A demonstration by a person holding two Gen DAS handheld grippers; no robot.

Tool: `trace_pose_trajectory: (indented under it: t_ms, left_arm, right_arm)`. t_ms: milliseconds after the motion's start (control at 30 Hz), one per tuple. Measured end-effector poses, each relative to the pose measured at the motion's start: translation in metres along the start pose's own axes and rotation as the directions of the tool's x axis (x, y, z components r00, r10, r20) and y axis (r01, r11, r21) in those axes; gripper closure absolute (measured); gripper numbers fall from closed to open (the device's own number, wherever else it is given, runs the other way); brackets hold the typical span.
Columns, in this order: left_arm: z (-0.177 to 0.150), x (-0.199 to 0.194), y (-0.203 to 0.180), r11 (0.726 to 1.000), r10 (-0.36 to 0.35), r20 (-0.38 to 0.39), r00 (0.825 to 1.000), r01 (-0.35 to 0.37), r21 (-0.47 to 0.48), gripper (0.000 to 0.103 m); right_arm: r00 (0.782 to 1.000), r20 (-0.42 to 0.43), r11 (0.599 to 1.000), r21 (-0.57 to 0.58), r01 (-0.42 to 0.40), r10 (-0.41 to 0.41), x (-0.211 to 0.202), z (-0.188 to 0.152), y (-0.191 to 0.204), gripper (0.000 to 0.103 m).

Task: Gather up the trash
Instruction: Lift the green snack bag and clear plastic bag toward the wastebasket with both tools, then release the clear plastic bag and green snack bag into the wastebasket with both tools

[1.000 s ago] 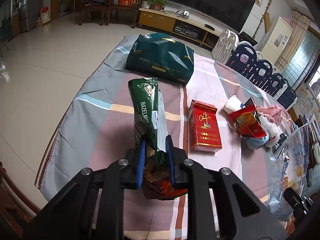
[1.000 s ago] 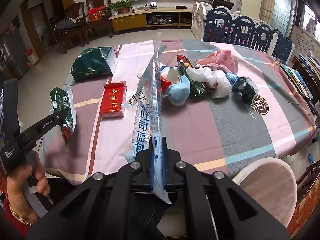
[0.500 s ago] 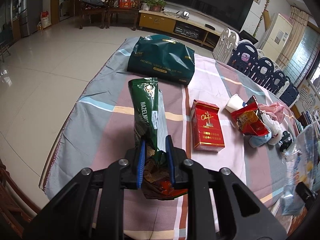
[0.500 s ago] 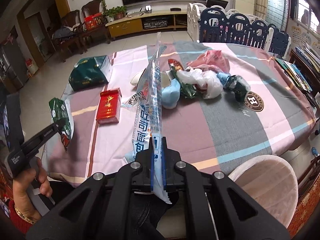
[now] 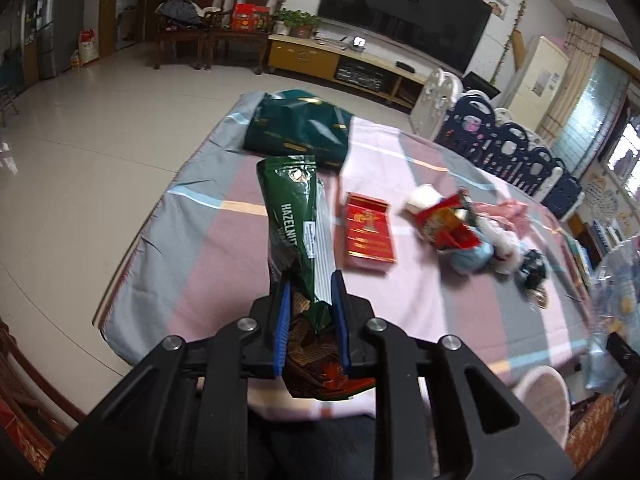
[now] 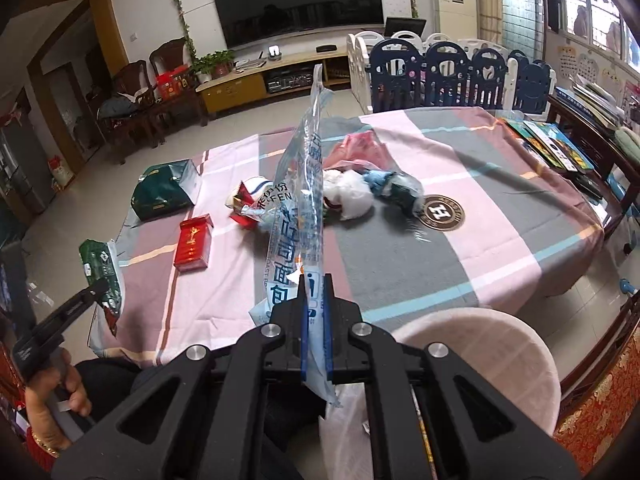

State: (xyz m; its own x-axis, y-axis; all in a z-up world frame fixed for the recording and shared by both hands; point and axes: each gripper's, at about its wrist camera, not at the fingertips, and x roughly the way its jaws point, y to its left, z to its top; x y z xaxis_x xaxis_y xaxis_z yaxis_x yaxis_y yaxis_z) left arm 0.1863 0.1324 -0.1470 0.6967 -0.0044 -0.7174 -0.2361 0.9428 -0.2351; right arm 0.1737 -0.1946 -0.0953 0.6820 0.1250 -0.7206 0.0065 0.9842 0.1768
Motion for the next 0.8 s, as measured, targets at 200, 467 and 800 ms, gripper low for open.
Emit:
trace_pose_trajectory:
  t_ms: [200,467,800]
  left_arm:
    - [-0.01,-0.039,-0.035,0.986,-0.161,-0.022,0.987,0.162,0.049,0.082]
    - [-0.032,-0.073,-0.11,0.929,-0.308,-0.095,0.947,0.321,0.183,0.082]
    - [-0.079,-0.101,-0.191,0.834,-0.374,-0.208,0.904,0.426,0.35,0.082]
  right_arm:
    - [1.0,0.006,0.999,0.037,-0.001,0.001,-0.032,-0.014,-0.04,0.096]
    - [0.999,-0.039,0.998,0.053,0.027,-0.025,-0.058,-0.049,-0.083,0.096]
    - [0.982,-0.181,0.993,0.096,0.063,-0.045,-0.051,-0.104,-0.12,0.096]
